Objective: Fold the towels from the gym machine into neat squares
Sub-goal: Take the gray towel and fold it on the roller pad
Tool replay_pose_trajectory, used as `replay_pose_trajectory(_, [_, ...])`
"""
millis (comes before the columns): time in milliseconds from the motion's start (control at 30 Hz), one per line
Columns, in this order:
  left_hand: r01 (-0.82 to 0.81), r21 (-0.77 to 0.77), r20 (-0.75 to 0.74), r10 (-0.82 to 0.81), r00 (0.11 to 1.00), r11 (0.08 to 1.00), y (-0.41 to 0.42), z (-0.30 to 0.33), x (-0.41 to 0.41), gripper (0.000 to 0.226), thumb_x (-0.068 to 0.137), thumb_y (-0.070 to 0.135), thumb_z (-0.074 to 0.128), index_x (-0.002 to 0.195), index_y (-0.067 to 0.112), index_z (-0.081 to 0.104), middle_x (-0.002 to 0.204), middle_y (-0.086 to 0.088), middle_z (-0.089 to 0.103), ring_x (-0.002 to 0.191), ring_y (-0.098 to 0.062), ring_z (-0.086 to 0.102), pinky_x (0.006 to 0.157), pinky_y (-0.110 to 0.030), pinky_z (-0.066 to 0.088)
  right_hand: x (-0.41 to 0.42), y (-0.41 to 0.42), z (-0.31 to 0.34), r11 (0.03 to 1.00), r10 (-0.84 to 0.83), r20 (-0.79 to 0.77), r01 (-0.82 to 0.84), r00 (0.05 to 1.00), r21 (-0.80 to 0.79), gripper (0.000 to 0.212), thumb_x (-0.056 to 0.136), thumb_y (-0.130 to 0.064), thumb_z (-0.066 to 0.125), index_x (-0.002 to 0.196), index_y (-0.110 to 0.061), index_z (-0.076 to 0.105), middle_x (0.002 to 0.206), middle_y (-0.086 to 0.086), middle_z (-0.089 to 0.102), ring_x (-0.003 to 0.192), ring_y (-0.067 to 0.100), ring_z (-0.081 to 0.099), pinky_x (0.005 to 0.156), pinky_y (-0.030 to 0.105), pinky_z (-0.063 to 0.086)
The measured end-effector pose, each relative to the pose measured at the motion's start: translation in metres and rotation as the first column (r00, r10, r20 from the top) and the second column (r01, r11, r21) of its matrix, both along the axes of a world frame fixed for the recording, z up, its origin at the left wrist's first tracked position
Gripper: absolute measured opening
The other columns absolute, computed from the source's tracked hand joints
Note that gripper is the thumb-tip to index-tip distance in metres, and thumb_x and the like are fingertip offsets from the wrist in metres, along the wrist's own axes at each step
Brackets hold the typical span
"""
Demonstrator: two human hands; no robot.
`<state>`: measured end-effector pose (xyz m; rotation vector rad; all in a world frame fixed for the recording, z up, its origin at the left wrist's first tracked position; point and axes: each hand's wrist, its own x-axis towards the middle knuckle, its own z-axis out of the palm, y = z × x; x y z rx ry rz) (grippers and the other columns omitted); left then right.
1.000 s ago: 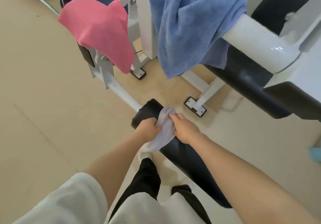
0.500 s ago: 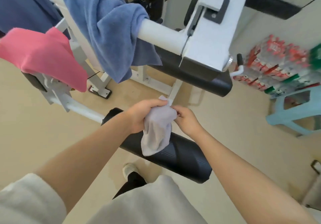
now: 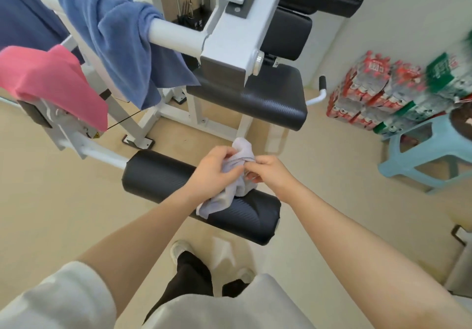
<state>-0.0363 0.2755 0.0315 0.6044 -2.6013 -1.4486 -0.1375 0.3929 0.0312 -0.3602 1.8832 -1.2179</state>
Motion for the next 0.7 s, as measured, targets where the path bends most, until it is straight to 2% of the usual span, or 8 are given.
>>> replay_pose_trajectory(67, [-0.001,0.011,0.005,0.001,1.000,1.000,0.006,-0.005,0.004,0.035,0.091,0.026,0.054,0.123,0.013,0.050,0.105,0.005,0.053,0.094,-0.007,0.052,0.071,-0.008,0.038,-0.001,0.010,0.000,0.999,-0.028,0.057,0.030,0.998,-0.039,0.015,0.091,-0.014,0.055,0.087,-0.006,0.067,0.076,0.005,0.065,0.067,0.013,0.059,0.067,0.020,0.050])
replay_pose_trajectory(167, [0.003,-0.027,0.018,-0.003,1.000,1.000,0.014,-0.009,0.008,0.031,0.094,0.026,0.049,0.121,0.011,0.054,0.101,0.003,0.057,0.091,-0.010,0.054,0.073,-0.014,0.038,-0.005,0.024,-0.001,0.986,-0.105,0.121,0.120,0.987,-0.116,0.013,0.090,-0.011,0.054,0.086,-0.007,0.066,0.077,0.008,0.064,0.068,0.018,0.060,0.070,0.026,0.049])
replay_pose_trajectory(267, [-0.071,0.072,0.057,0.067,0.996,0.995,0.020,-0.008,0.009,0.018,0.097,0.024,0.044,0.102,0.016,0.060,0.082,0.010,0.058,0.076,-0.002,0.052,0.066,-0.013,0.038,-0.005,0.036,0.000,0.943,-0.205,0.236,0.257,0.950,-0.212,0.013,0.090,-0.009,0.052,0.084,-0.007,0.063,0.076,0.008,0.063,0.066,0.017,0.059,0.067,0.025,0.049])
replay_pose_trajectory(367, [-0.122,0.172,0.093,0.107,0.990,0.977,0.025,-0.009,0.007,0.019,0.096,0.023,0.045,0.083,0.024,0.058,0.075,0.013,0.057,0.070,-0.001,0.051,0.066,-0.015,0.040,-0.008,0.045,0.002,0.885,-0.246,0.378,0.365,0.893,-0.287,0.016,0.092,-0.010,0.048,0.082,-0.009,0.060,0.077,0.006,0.061,0.069,0.017,0.059,0.070,0.026,0.048])
replay_pose_trajectory(467, [-0.130,0.230,0.223,0.077,0.972,0.964,0.026,-0.014,0.011,0.025,0.095,0.024,0.047,0.072,0.022,0.054,0.070,0.004,0.055,0.066,-0.010,0.049,0.063,-0.021,0.040,-0.014,0.051,0.007,0.833,-0.273,0.483,0.456,0.832,-0.315,0.016,0.093,-0.013,0.044,0.088,-0.011,0.059,0.077,0.004,0.061,0.073,0.017,0.058,0.076,0.028,0.048])
replay_pose_trajectory(567, [-0.191,0.227,0.421,0.081,0.903,0.955,0.014,-0.026,0.018,0.025,0.094,0.025,0.050,0.073,0.013,0.056,0.074,-0.004,0.057,0.070,-0.017,0.051,0.067,-0.030,0.044,-0.023,0.053,0.012,0.835,-0.291,0.456,0.456,0.841,-0.307,0.017,0.093,-0.015,0.044,0.089,-0.012,0.060,0.076,0.002,0.061,0.072,0.016,0.058,0.077,0.028,0.048])
replay_pose_trajectory(633, [-0.396,0.260,0.486,0.236,0.842,0.881,0.003,-0.027,0.018,0.025,0.093,0.028,0.051,0.086,0.008,0.062,0.084,-0.009,0.062,0.081,-0.024,0.057,0.077,-0.036,0.047,-0.028,0.052,0.016,0.879,-0.301,0.361,0.404,0.883,-0.254,0.015,0.092,-0.016,0.047,0.090,-0.012,0.061,0.077,0.002,0.061,0.071,0.016,0.058,0.076,0.028,0.049])
replay_pose_trajectory(700, [-0.639,0.403,0.511,0.419,0.751,0.655,-0.008,-0.015,0.011,0.033,0.092,0.031,0.052,0.110,0.005,0.060,0.090,-0.009,0.063,0.085,-0.024,0.059,0.081,-0.037,0.049,-0.032,0.049,0.014,0.922,-0.336,0.223,0.367,0.915,-0.120,0.012,0.089,-0.015,0.051,0.091,-0.011,0.061,0.075,0.001,0.060,0.070,0.018,0.058,0.075,0.028,0.051])
